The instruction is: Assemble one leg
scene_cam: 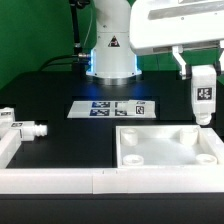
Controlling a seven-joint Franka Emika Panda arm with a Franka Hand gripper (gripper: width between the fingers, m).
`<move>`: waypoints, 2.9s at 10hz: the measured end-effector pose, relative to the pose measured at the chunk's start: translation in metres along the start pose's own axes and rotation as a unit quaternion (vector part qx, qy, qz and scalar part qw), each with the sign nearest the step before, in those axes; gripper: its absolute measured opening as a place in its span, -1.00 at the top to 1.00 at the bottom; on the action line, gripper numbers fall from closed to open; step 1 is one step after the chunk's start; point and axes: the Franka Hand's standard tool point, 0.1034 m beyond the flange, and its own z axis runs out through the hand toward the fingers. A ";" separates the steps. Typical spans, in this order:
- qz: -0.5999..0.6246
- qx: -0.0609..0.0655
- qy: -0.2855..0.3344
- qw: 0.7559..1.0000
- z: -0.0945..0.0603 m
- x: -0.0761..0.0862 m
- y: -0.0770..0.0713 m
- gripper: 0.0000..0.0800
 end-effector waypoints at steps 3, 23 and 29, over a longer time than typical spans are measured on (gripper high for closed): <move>-0.008 -0.002 0.000 1.000 0.003 -0.003 0.000 0.28; -0.126 -0.026 0.022 0.991 0.062 -0.033 -0.012 0.28; -0.128 -0.027 0.041 0.991 0.063 -0.031 -0.007 0.28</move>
Offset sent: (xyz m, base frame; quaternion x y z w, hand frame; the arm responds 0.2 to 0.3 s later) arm 0.0209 -0.0216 -0.0323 -0.1417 0.1456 -0.2659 0.9423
